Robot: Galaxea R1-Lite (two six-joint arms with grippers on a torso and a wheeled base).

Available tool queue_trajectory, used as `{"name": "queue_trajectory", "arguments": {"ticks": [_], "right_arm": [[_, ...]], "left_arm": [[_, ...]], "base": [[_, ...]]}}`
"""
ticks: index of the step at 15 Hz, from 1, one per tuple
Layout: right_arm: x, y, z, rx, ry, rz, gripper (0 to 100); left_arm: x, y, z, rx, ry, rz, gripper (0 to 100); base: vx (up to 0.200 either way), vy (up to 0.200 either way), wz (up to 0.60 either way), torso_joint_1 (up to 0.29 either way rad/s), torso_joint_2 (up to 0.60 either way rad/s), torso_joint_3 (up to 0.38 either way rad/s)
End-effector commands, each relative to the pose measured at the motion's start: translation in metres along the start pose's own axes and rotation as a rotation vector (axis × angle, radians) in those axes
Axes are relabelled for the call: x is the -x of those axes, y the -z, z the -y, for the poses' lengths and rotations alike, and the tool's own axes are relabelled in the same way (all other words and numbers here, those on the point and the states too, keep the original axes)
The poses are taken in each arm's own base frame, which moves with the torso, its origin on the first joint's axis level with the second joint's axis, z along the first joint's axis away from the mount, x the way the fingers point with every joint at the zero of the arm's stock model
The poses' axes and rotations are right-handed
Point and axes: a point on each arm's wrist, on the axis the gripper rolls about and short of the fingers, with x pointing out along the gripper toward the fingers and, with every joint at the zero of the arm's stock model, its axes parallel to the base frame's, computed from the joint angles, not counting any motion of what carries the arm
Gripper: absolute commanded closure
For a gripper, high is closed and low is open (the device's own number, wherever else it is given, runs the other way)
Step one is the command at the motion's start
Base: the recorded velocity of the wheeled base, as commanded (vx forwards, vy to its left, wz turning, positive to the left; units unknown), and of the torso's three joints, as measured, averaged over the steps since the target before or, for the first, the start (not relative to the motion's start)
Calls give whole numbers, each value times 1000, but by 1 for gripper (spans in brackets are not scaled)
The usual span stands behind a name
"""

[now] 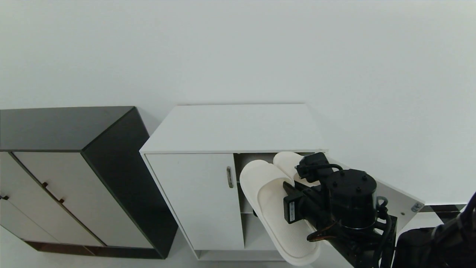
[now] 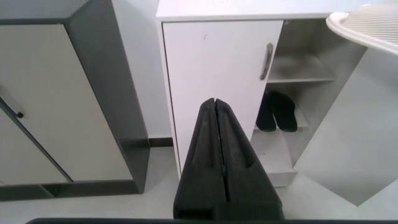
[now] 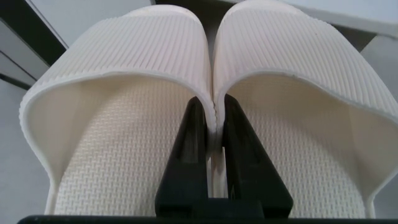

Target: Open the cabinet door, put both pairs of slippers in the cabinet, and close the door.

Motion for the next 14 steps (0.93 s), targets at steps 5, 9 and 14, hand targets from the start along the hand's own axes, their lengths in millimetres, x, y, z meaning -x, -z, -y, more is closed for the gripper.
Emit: {"name": "queue_trajectory", "arguments": {"ticks": [5, 9, 14], "right_arm": [[0, 3, -2, 4, -5, -10, 100], [1, 5, -1, 5, -5, -11, 100], [1, 3, 0, 3, -4, -6, 100]], "left_arm": [[0, 0, 0, 3, 0, 0, 100], [0, 0, 0, 3, 0, 0, 100], [0, 0, 0, 2, -1, 0, 100]], "base": [[0, 0, 0, -210, 495, 278], [0, 0, 0, -232, 548, 321], [0, 0, 0, -202, 515, 315]]}}
